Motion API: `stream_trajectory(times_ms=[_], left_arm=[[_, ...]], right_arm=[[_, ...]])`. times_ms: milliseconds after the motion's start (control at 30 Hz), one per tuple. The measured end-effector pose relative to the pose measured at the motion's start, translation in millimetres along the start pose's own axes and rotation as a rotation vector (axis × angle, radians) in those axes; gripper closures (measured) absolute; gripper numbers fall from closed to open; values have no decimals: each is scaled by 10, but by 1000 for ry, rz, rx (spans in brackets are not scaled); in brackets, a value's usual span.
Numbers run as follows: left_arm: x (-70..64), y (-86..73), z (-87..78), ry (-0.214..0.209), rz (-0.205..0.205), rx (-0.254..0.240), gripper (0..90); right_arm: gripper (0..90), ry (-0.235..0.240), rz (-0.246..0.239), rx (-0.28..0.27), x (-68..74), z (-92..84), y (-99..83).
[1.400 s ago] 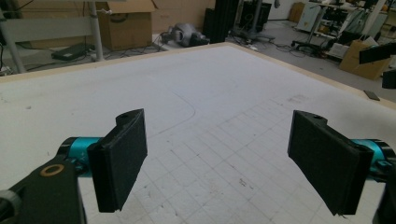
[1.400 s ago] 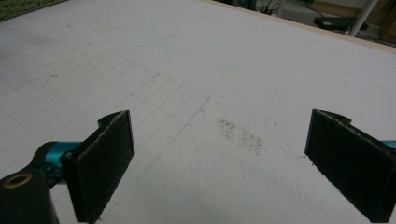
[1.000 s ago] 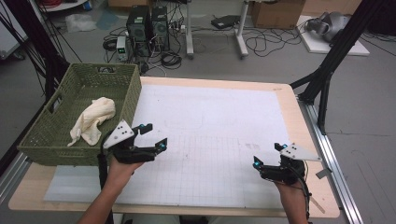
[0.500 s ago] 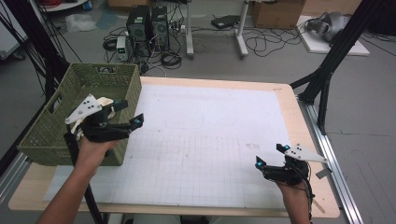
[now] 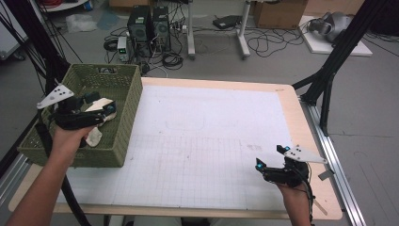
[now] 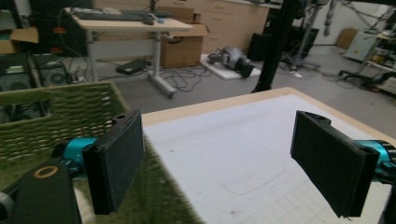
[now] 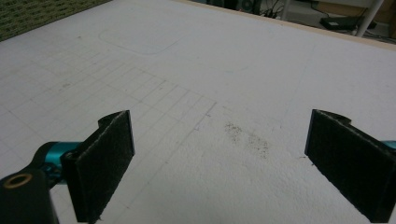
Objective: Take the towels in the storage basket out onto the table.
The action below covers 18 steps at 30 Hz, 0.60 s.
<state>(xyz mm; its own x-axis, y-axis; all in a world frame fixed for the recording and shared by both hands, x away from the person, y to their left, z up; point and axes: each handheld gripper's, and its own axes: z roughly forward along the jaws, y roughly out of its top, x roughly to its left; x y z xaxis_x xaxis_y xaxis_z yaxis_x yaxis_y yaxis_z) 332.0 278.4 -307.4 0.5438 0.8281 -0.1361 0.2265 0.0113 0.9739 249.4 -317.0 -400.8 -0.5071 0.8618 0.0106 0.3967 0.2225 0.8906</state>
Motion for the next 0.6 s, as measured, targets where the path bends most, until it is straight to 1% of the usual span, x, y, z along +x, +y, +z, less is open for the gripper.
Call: stream_trajectory(times_ms=[100,167,300,400,433,600], left_arm=[[122,13,-1,31,-8,16,183],[214,11,11,61,-10,35,184],[407,-30,57,118,-30,79,185],[555,-92,116,167,-36,141,189],[606,-114,141,184,-36,165,190],[820,-238,262,263,-41,296,193]], right_arm=[[73,-1,1,1,3,2,2],[73,-3,1,0,5,2,2],[74,-1,-5,2,2,14,0],[74,0,-1,9,9,25,0],[74,-1,-8,8,5,30,0],[74,-1,-7,13,9,37,-7]])
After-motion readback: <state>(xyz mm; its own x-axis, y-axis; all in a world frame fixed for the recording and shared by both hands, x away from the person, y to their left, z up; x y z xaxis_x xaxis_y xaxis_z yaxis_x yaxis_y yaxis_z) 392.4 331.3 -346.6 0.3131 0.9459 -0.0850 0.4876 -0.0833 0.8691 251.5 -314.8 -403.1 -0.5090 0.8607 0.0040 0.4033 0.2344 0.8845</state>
